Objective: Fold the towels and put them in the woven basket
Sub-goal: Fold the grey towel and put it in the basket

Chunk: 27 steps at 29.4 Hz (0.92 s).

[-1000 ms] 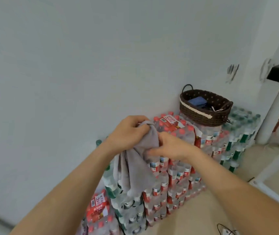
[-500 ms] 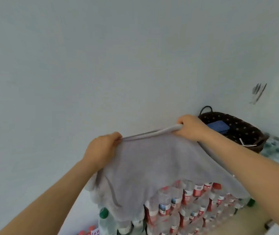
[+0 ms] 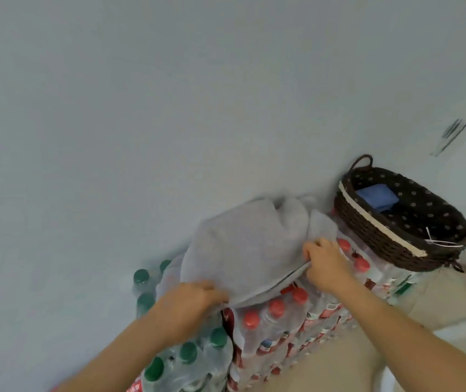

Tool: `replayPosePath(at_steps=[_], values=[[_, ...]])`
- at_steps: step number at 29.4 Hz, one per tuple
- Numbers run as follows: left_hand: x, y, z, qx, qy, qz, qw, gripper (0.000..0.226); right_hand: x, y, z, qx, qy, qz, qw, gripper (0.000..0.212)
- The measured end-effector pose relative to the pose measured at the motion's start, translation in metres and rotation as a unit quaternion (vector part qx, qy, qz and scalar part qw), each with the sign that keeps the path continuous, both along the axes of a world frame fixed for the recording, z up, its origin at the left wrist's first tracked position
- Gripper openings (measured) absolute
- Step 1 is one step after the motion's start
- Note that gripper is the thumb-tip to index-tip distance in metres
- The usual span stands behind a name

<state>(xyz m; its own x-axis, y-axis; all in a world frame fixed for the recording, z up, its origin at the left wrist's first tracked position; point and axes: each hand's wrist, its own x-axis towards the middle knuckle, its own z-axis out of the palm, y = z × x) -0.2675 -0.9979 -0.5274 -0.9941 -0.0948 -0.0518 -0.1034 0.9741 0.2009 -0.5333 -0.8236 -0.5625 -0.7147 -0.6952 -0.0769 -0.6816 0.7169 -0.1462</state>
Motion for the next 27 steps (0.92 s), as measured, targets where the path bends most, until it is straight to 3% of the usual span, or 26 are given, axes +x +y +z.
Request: replayPosePath(at_steps=[2, 4, 5, 7, 9, 11, 13, 16, 19, 20, 21, 22, 24, 25, 27], values=[[-0.002, 0.0, -0.028, 0.137, -0.114, 0.0, 0.984, 0.019, -0.001, -0.002, -0.012, 0.078, -0.023, -0.008, 0.997, 0.014], [-0.007, -0.005, -0.037, 0.222, -0.155, 0.03, 0.962, 0.023, -0.008, -0.009, -0.008, 0.04, -0.045, -0.026, 0.998, 0.003], [-0.012, -0.012, -0.042, 0.242, -0.131, 0.059, 0.959, 0.025, -0.012, -0.014, -0.004, 0.003, -0.052, -0.037, 0.998, 0.006], [-0.029, -0.023, -0.045, 0.222, -0.042, 0.129, 0.965, 0.022, -0.023, -0.026, 0.002, -0.042, -0.038, -0.041, 0.998, 0.015], [-0.055, -0.025, -0.045, 0.182, 0.015, 0.18, 0.967, 0.017, -0.031, -0.036, 0.001, -0.024, -0.037, -0.053, 0.998, 0.043], [-0.086, -0.015, -0.046, 0.166, 0.04, 0.169, 0.971, 0.017, -0.038, -0.038, -0.008, 0.011, -0.071, -0.077, 0.994, 0.058], [-0.121, 0.009, -0.05, 0.159, 0.032, 0.129, 0.978, 0.033, -0.048, -0.031, -0.019, 0.01, -0.086, -0.094, 0.992, 0.049], [-0.169, 0.054, -0.061, 0.12, -0.008, 0.119, 0.986, 0.044, -0.068, -0.015, -0.025, -0.086, -0.063, -0.094, 0.99, 0.017], [-0.193, 0.074, -0.071, 0.111, 0.008, 0.121, 0.986, 0.044, -0.082, -0.002, -0.027, -0.22, -0.143, -0.103, 0.959, 0.02], [-0.195, 0.075, -0.071, 0.145, 0.025, 0.126, 0.981, 0.037, -0.084, 0.003, -0.026, -0.283, -0.196, -0.138, 0.929, 0.019], [-0.194, 0.076, -0.069, 0.184, 0.037, 0.131, 0.973, 0.032, -0.086, 0.009, -0.025, -0.358, -0.268, -0.185, 0.875, 0.019], [-0.194, 0.077, -0.066, 0.211, 0.055, 0.132, 0.967, 0.032, -0.087, 0.017, -0.023, -0.442, -0.36, -0.234, 0.788, 0.022], [-0.196, 0.087, -0.059, 0.228, 0.07, 0.107, 0.965, 0.038, -0.088, 0.036, -0.02, -0.549, -0.538, -0.302, 0.564, 0.029], [-0.196, 0.093, -0.058, 0.238, 0.063, 0.083, 0.966, 0.04, -0.088, 0.045, -0.02, -0.557, -0.586, -0.327, 0.49, 0.032], [-0.201, 0.108, -0.056, 0.237, 0.011, 0.025, 0.971, 0.034, -0.089, 0.064, -0.023, -0.531, -0.61, -0.382, 0.447, 0.032]])
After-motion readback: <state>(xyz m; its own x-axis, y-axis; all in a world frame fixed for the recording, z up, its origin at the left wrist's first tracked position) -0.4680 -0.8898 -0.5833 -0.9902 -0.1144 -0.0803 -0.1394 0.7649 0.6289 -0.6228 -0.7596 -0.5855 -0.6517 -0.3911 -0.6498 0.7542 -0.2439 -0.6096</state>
